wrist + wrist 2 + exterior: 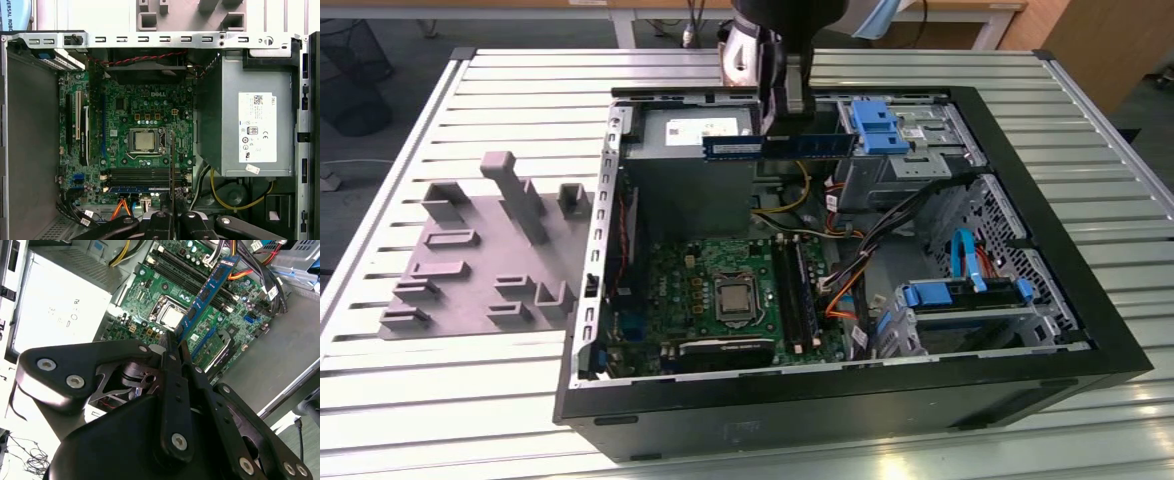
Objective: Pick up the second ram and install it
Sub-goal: 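Pick up the second ram and move it above second insertion slot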
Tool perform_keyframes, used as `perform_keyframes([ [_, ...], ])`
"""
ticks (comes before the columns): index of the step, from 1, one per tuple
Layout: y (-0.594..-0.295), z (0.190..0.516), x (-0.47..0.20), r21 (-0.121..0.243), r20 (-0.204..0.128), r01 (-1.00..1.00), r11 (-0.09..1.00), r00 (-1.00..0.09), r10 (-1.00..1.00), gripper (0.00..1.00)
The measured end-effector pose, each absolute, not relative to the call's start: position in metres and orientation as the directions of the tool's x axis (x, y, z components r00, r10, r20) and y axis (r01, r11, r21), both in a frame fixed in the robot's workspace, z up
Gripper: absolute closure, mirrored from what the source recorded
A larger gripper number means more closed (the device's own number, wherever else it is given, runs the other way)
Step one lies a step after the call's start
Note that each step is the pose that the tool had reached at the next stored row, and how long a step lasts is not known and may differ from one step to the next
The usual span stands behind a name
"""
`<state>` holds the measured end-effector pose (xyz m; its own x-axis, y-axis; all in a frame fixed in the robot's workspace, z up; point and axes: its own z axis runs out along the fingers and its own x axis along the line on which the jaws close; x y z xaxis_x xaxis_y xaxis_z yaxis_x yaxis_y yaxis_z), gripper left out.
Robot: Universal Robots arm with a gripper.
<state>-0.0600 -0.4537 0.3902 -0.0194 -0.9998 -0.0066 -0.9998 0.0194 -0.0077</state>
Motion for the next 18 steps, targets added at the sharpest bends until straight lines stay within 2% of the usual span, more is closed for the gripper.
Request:
perform_keyframes([
  [18, -0.454, 0.390, -0.049, -0.008, -0.007, -1.000, 0.019, -0.019, -1.000, 0.86],
])
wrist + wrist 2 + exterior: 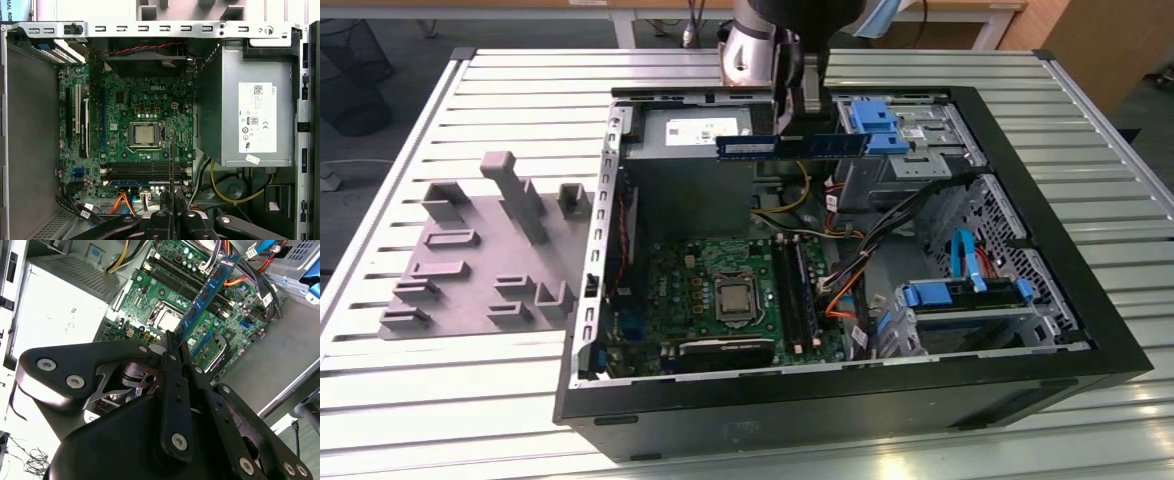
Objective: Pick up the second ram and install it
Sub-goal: 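Pick up the second ram and move it above second insertion slot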
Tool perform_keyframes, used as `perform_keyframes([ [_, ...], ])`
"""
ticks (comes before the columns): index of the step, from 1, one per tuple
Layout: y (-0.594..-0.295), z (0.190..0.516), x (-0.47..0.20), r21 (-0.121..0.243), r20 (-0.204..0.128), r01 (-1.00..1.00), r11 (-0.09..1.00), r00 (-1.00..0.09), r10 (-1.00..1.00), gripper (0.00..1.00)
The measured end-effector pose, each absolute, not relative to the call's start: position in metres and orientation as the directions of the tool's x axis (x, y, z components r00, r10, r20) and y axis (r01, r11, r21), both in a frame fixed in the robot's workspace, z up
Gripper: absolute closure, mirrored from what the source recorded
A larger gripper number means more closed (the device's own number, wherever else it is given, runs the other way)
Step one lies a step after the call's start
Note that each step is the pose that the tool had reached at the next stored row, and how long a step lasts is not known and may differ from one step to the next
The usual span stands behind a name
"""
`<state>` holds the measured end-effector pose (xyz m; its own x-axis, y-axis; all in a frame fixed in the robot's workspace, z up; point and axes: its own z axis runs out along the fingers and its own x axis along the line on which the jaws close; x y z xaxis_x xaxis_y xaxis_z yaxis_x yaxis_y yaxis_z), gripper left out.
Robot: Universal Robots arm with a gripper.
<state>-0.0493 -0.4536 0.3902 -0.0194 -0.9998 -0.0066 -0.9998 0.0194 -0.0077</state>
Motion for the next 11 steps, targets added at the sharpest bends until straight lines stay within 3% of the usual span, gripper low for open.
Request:
perform_keyframes([
  [11, -0.454, 0.390, -0.034, -0.008, -0.007, -1.000, 0.019, -0.019, -1.000, 0.86],
])
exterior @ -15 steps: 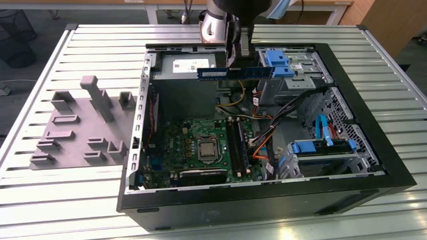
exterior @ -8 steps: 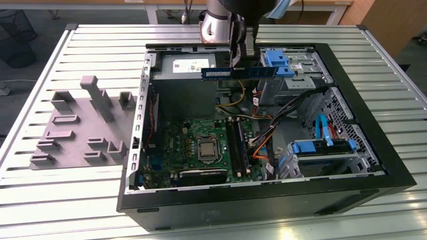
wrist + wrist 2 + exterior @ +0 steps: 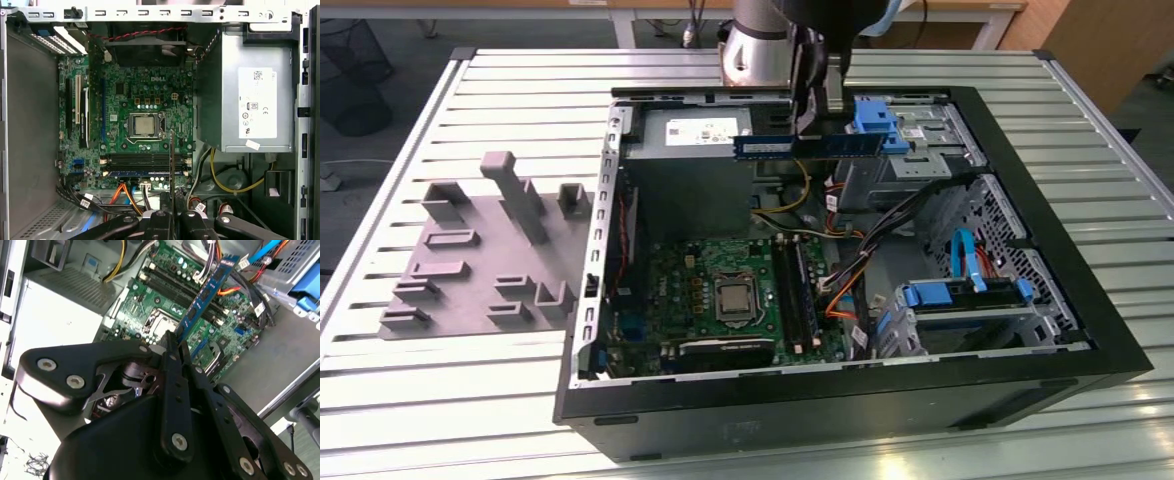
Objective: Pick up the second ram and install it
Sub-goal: 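Pick up the second ram and move it above second insertion slot, then insert the second ram into the second slot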
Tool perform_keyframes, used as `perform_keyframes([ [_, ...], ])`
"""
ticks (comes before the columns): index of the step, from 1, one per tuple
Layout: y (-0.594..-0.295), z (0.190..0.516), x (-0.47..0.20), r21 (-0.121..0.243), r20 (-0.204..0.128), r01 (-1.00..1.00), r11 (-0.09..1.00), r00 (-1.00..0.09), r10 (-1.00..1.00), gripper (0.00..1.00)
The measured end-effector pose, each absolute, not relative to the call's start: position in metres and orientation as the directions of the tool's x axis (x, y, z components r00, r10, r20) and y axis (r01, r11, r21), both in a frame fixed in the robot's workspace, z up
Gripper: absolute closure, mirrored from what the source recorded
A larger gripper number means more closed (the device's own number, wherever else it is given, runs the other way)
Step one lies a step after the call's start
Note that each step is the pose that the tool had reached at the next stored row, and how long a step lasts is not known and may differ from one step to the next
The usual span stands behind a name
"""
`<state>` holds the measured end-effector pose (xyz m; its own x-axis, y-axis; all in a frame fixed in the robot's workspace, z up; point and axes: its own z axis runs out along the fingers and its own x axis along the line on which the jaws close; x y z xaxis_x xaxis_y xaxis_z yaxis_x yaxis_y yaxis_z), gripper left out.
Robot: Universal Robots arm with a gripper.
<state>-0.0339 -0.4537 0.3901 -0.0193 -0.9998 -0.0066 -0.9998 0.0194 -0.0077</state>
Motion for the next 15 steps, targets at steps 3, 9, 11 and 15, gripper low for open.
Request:
perform_keyframes([
  [3, -0.4537, 0.3901, -0.0338, -0.008, -0.007, -1.000, 0.020, -0.020, -1.000, 0.86],
  [9, -0.4537, 0.3901, -0.0328, -0.007, -0.007, -1.000, 0.019, -0.019, -1.000, 0.86],
  [11, -0.4537, 0.3901, -0.0328, -0.007, -0.006, -1.000, 0.019, -0.019, -1.000, 0.86],
  [15, -0.4537, 0.3901, -0.0328, -0.006, -0.006, -1.000, 0.020, -0.020, -1.000, 0.86],
])
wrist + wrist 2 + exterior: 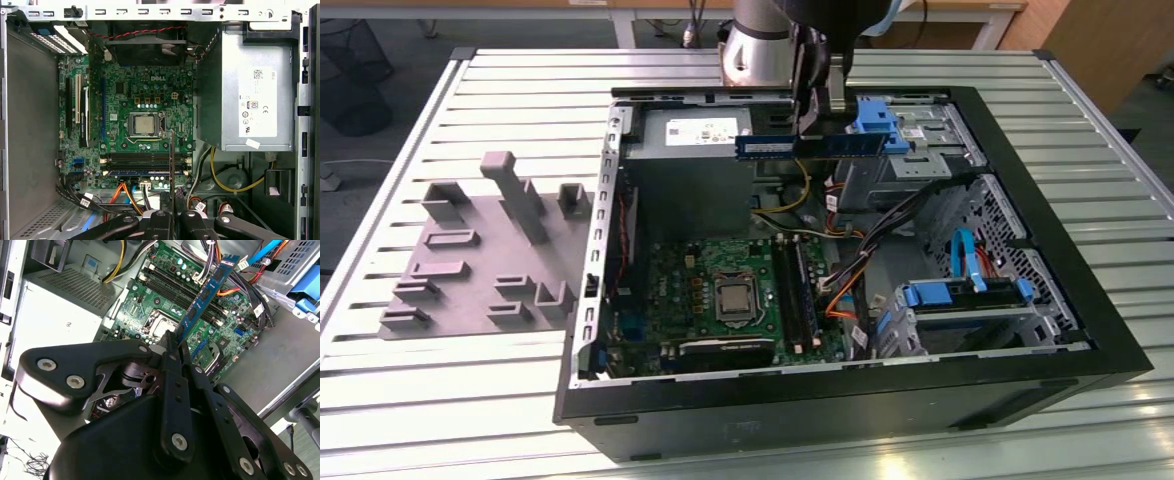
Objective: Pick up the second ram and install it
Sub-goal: 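Insert the second ram into the second slot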
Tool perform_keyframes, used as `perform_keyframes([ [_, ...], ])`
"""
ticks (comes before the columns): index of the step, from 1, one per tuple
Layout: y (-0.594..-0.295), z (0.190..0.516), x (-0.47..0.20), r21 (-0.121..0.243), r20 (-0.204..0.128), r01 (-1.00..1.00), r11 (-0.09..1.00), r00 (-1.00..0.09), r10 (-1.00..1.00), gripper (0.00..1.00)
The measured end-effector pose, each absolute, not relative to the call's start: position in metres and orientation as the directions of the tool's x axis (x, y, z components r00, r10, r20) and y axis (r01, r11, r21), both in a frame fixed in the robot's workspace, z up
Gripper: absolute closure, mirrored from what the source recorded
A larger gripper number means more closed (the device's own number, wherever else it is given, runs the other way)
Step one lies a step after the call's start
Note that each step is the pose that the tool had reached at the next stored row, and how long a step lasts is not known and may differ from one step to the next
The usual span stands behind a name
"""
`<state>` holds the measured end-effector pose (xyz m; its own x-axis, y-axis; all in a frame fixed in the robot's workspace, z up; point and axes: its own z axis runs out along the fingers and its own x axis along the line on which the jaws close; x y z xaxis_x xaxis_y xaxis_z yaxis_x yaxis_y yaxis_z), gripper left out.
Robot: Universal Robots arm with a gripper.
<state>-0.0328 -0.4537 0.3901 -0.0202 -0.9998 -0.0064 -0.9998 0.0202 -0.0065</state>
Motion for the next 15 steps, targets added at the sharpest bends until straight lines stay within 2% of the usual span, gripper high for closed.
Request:
perform_keyframes([
  [15, -0.4537, 0.3897, -0.0328, -0.007, -0.003, -0.993, 0.120, -0.120, -0.993, 0.86],
])
